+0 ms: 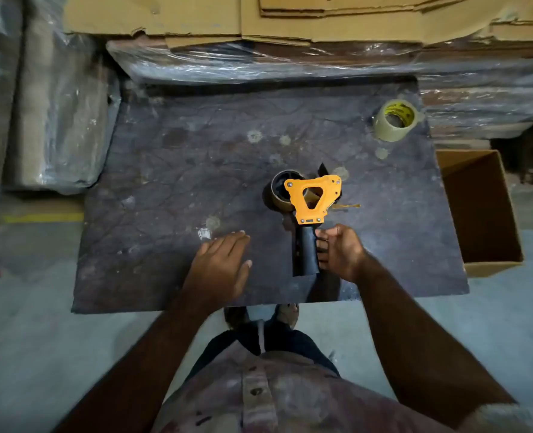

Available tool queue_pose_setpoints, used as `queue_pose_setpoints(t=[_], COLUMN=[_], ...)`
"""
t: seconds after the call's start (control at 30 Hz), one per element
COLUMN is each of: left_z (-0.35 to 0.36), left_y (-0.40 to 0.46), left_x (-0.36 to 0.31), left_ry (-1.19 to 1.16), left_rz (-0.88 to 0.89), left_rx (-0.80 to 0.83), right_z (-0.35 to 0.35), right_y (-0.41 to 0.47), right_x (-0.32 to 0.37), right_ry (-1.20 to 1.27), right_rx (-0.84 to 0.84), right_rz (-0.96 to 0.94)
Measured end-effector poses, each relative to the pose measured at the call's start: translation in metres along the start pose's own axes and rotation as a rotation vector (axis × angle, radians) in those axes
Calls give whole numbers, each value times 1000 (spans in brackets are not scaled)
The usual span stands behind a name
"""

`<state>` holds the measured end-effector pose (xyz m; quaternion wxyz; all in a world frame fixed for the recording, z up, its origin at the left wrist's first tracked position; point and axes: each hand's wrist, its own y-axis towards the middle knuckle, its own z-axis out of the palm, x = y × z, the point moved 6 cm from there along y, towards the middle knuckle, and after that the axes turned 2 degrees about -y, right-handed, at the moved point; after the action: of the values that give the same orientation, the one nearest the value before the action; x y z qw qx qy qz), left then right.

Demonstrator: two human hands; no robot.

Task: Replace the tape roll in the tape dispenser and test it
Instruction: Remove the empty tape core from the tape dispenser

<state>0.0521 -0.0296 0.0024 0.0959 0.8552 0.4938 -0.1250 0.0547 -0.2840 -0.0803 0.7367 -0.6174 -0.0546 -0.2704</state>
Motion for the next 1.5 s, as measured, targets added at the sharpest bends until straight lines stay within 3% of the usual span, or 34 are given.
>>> queue_pose_setpoints(t=[0.17,0.43,0.73,0.87,1.03,1.2,1.33,1.5], left_z=[10,20,19,12,-5,-20,-42,-50], left_y=[1,-8,3,15,37,62,74,84], left_x=[-1,-22,-21,-19,-7,4,-4,-18], left_ry=[40,25,-27,-114,-418,-1066,-1266,-1493], left_rz=[-168,-171,-219,-246,-369,-697,-688,-624], left_rx=[71,29,45,-1,-108,-83,-66,-15], right_z=[9,28,35,43,53,81,97,109], right_y=[8,15,5,-16,-43,-78,-102,-126], right_x=[-1,-6,-2,11,21,19,19,18], right_ry=[21,96,-18,38,141,344,393,351], right_rx=[128,271,161,240,392,853,1097,1235], right_rz=[57,38,10,-33,-93,-26,-6,42])
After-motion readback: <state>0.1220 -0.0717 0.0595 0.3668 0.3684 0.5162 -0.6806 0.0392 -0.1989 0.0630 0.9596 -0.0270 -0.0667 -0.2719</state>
